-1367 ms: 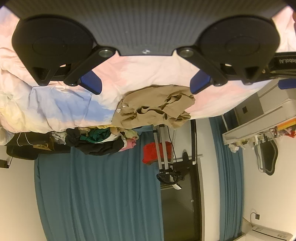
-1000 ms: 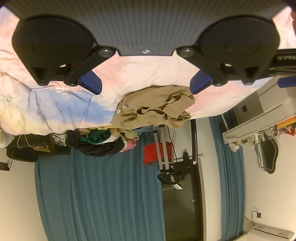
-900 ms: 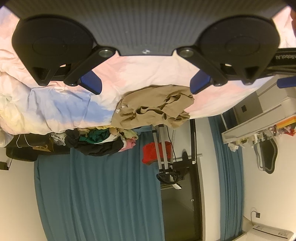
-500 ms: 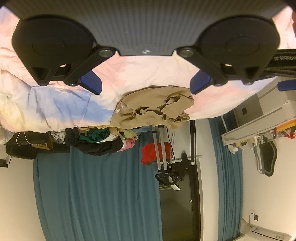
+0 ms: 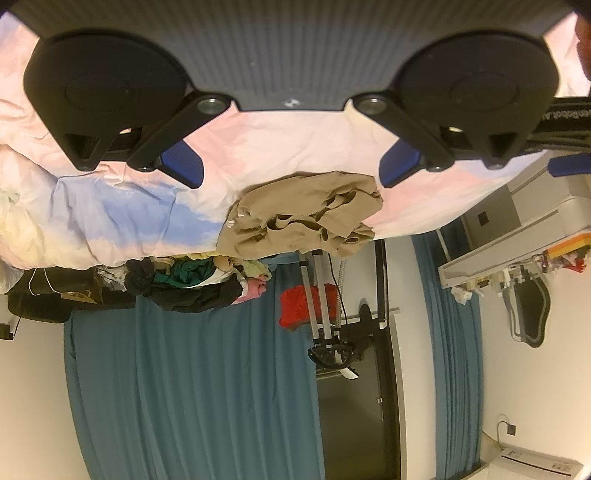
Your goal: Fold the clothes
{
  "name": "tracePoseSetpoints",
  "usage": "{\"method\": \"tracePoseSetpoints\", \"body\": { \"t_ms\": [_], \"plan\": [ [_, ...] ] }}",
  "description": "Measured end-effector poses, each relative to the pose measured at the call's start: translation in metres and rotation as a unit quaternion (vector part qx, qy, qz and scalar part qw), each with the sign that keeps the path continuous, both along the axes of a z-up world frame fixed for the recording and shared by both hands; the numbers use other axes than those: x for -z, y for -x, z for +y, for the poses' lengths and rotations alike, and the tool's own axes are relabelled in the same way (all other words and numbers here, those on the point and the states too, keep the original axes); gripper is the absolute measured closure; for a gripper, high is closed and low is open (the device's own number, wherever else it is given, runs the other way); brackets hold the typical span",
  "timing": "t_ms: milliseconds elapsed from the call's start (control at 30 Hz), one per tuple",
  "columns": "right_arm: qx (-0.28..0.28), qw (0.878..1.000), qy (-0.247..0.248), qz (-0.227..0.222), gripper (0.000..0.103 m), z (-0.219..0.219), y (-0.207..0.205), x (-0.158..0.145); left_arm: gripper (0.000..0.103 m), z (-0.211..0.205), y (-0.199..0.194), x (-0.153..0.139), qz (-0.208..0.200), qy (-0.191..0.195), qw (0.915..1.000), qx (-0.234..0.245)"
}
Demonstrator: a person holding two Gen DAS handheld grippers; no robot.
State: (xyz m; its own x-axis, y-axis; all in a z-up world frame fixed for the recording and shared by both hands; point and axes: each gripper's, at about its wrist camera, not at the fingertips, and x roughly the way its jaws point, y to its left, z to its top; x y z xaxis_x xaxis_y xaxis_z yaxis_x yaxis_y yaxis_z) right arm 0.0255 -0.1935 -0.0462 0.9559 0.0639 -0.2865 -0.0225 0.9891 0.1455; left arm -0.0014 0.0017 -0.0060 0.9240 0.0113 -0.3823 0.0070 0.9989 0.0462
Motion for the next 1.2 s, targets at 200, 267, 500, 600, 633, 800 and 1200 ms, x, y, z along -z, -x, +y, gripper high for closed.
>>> {"method": "tracePoseSetpoints", "body": {
  "t_ms": [200,267,500,600,633,800,1200],
  "plan": [
    [-0.001,1.0,-0.009,-0.005,0.0,-0.004,0.002,-0.002,0.0,-0.005,-0.002,0.003,0.0,-0.013,0.9999,0.006],
    [-0.004,1.0,-0.013,-0.011,0.0,-0.006,0.003,-0.003,0.0,-0.007,-0.003,0.003,0.0,-0.019,0.9998,0.01],
    [0.026,1.0,-0.013,-0.005,0.0,-0.014,-0.001,0.004,0.0,-0.008,-0.054,0.01,0.04,0.007,0.9992,0.001],
    [0.043,0.998,-0.044,0.001,0.0,-0.025,-0.01,0.011,0.0,0.002,-0.097,0.016,0.091,0.089,0.9918,0.004],
    [0.037,0.997,-0.062,0.004,0.0,-0.029,-0.014,0.015,0.0,0.004,-0.112,0.019,0.097,0.107,0.9895,0.005],
    [0.062,0.993,-0.096,-0.01,0.0,-0.037,-0.037,0.039,0.001,-0.013,-0.197,0.041,0.092,0.066,0.9936,0.002],
    [0.11,0.989,-0.098,0.002,0.0,-0.054,-0.109,0.107,0.011,-0.055,-0.393,0.11,0.106,-0.002,0.9943,0.003]
  ]
}}
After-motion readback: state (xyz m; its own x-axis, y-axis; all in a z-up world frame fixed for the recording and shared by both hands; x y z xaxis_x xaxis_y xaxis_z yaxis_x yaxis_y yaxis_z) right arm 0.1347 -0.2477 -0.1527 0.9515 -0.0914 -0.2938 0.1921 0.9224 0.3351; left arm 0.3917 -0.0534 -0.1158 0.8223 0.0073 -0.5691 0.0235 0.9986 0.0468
